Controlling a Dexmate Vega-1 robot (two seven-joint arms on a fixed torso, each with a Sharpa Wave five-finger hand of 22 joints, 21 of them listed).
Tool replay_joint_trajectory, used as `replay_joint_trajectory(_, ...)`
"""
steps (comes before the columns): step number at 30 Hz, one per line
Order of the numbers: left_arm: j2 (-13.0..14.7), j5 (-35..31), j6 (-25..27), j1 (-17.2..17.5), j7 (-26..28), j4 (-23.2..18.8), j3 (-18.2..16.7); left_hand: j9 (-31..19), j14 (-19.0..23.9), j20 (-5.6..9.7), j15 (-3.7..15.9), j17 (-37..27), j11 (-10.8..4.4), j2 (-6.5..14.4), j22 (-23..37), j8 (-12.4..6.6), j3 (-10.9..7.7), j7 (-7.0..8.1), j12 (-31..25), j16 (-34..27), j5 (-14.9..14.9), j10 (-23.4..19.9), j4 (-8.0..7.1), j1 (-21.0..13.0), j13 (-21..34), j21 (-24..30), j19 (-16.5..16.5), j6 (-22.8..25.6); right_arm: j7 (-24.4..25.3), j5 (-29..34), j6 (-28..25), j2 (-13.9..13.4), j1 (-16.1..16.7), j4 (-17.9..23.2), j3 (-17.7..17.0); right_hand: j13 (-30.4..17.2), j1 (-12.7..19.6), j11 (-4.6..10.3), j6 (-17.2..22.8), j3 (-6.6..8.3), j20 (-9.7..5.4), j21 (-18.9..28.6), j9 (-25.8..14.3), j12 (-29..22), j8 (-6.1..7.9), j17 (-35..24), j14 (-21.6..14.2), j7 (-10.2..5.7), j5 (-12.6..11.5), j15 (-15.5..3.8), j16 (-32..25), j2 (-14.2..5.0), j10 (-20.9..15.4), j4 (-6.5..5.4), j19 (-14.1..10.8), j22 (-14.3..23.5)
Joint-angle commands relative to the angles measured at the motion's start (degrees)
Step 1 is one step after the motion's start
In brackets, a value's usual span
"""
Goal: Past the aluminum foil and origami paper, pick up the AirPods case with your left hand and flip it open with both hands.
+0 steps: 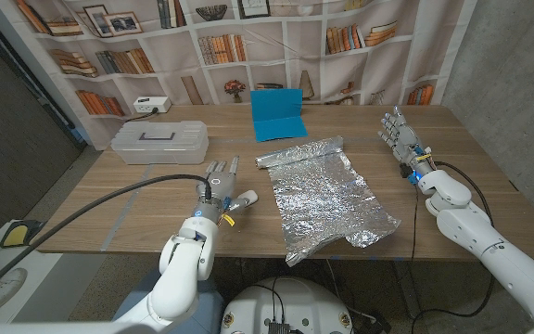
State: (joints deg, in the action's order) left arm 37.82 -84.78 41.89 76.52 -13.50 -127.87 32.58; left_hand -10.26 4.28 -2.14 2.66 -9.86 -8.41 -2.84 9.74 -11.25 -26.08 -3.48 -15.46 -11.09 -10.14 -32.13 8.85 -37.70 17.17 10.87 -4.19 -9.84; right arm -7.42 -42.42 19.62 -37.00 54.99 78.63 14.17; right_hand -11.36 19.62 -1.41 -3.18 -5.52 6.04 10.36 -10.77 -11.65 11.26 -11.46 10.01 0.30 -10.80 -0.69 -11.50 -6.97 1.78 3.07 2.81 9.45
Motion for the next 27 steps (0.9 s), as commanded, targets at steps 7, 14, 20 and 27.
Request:
replay_joint_trajectory(7,-2.4,-1.3,1.2,0.6,-0.6,1.0,0.5,-0.1,0.3,-0.23,-0.02,-0.2,-0.13,0.3,0.1,-0.23,0.02,-0.06,0.0,0.0,0.1,-0.6,-0.13,0.0,0.2,0.1,-0.3,-0.7,-0.6,-0.4,-0.2,0.2,-0.1,-0.8,0.0,-0.1,-0.2,0.44,0.1,0.31,0.45,0.4,-0.3,-0.1,0.27,-0.1,1.9,-0.26,0.0,-0.31,-0.3,0.23,0.0,0.09,0.0,0.3)
replay_joint_trajectory(14,-3.0,-1.1,1.5,0.3,-0.6,1.8,0.7,-0.1,0.7,-0.26,-0.06,-0.2,-0.08,0.4,0.1,-0.13,0.01,-0.18,0.1,-0.1,0.1,-0.6,-0.11,0.0,0.3,0.1,-0.4,-0.8,-0.3,-0.5,-0.7,-0.2,0.4,-0.2,-0.2,-0.1,-0.2,0.38,0.1,0.47,0.43,0.4,-0.3,-0.1,0.26,-0.1,1.9,-0.33,0.0,-0.34,-0.3,0.08,0.1,0.14,0.0,0.3)
replay_joint_trajectory(20,-3.3,-0.7,1.8,-0.1,-0.3,2.7,1.0,-0.1,0.6,-0.26,-0.15,-0.2,-0.02,0.4,0.1,-0.11,-0.01,-0.12,0.2,-0.1,0.1,-0.5,-0.10,-0.1,0.4,0.1,-0.4,-0.7,-0.2,-0.5,-1.0,-0.3,0.5,-0.1,-0.2,-0.1,-0.1,0.35,0.0,0.54,0.49,0.4,-0.3,-0.1,0.22,-0.1,1.9,-0.29,0.0,-0.26,-0.2,0.06,0.1,0.20,0.0,0.3)
replay_joint_trajectory(27,-2.9,0.1,2.0,-0.6,-0.1,3.3,1.3,-0.1,0.8,-0.31,-0.25,-0.2,0.01,0.5,0.1,-0.17,-0.01,-0.02,0.2,-0.1,0.1,-0.8,-0.11,-0.1,0.4,0.1,-0.4,-0.4,-0.6,-0.6,-1.0,0.0,0.1,-0.5,0.1,-0.1,-0.1,0.37,0.0,0.62,0.51,0.4,-0.3,-0.1,0.20,-0.1,1.9,-0.28,0.0,-0.33,-0.2,0.04,0.0,0.26,0.1,0.3)
